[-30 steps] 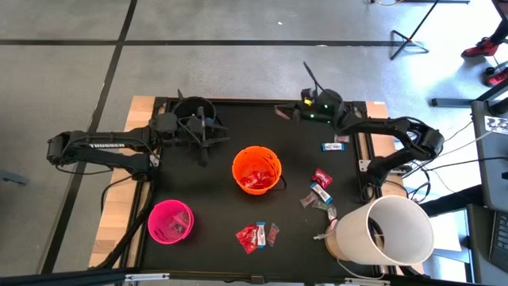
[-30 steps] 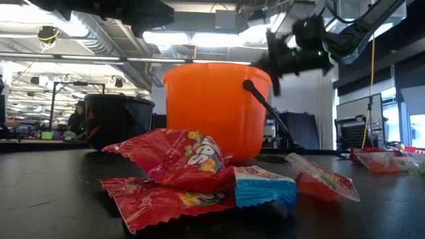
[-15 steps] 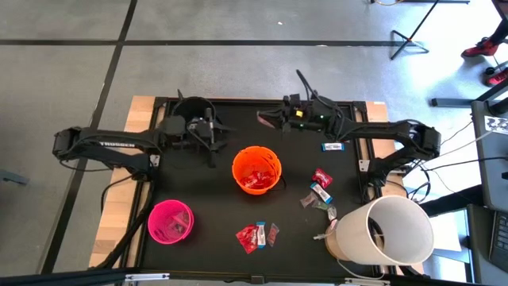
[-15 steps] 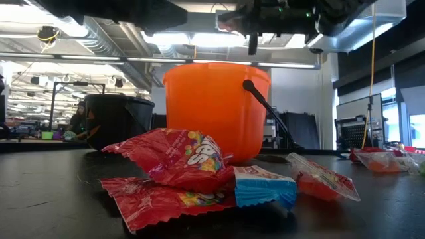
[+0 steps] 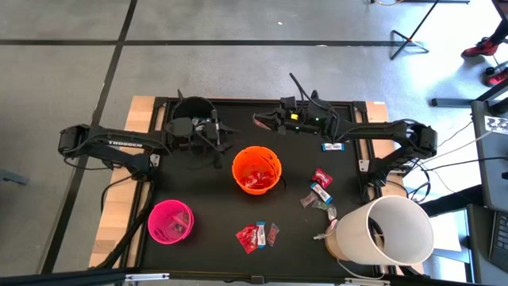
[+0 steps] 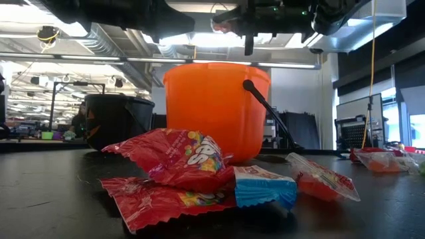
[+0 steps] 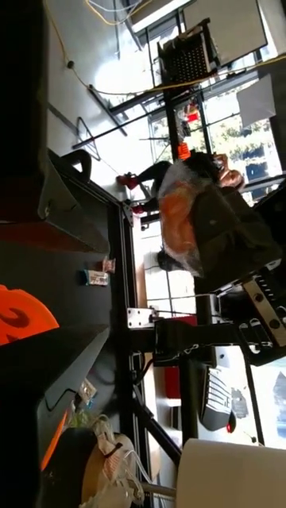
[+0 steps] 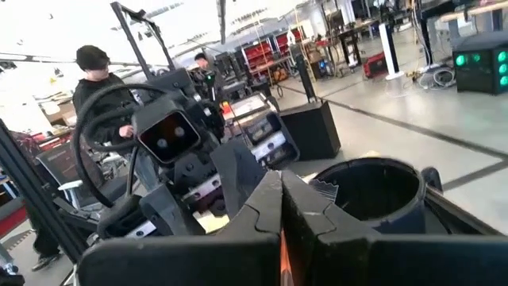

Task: Sort candy
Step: Put the transparent candy into the pink bucket

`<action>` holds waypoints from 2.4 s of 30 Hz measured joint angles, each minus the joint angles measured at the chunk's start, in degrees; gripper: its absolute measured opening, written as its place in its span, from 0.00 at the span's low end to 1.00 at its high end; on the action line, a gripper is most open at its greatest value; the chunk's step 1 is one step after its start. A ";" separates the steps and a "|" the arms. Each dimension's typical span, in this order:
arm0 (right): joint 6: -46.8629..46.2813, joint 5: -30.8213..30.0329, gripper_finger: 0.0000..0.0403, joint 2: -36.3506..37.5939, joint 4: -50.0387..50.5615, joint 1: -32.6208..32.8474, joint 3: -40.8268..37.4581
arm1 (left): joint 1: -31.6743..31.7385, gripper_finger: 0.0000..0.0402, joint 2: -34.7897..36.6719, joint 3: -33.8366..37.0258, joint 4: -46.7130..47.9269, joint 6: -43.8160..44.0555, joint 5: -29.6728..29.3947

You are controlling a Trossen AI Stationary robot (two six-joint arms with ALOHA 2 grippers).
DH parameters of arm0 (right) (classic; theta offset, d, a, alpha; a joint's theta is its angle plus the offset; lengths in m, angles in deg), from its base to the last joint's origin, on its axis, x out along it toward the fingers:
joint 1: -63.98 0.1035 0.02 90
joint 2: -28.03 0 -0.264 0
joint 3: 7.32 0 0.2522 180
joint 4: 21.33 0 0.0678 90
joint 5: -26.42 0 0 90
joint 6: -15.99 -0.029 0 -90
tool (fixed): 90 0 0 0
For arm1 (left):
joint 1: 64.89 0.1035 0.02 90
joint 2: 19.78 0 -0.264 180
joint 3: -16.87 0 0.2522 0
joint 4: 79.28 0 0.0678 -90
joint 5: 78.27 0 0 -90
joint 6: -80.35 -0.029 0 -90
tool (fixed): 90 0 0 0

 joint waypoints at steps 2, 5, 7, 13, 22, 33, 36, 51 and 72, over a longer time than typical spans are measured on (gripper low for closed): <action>-0.51 -0.06 0.00 -0.59 0.28 -0.08 -0.06 | -0.01 0.37 0.00 0.00 0.04 -0.22 0.07; -0.83 0.03 0.00 -1.26 0.14 -0.08 -0.06 | 0.00 0.42 0.00 0.00 0.08 -0.35 0.24; -0.97 0.00 0.00 -1.83 -0.77 -0.08 0.03 | -0.02 0.48 -0.24 0.00 0.08 -0.39 0.21; -2.14 0.40 0.00 -1.94 -1.50 -0.08 0.01 | -0.02 0.63 -0.30 0.00 0.09 -0.37 -3.82; -2.17 0.66 0.00 -1.92 -3.25 -0.08 0.01 | -0.02 0.70 -1.89 -0.02 -7.77 -0.13 -4.49; -2.17 1.61 0.00 -1.90 -3.06 -0.06 0.01 | -0.02 0.69 -10.65 -0.04 -21.68 0.16 -6.14; -2.17 1.61 0.00 -1.90 -3.04 -0.08 0.01 | 0.00 0.69 -12.44 -0.10 -23.81 0.35 -8.06; 3.05 0.62 0.00 -2.20 -2.43 2.30 0.01 | -0.02 0.68 -16.50 -3.98 -23.48 2.64 -8.93; 6.96 -1.30 0.00 -2.21 -0.79 2.13 0.01 | -0.85 0.32 -16.50 -3.98 -21.93 3.28 -9.27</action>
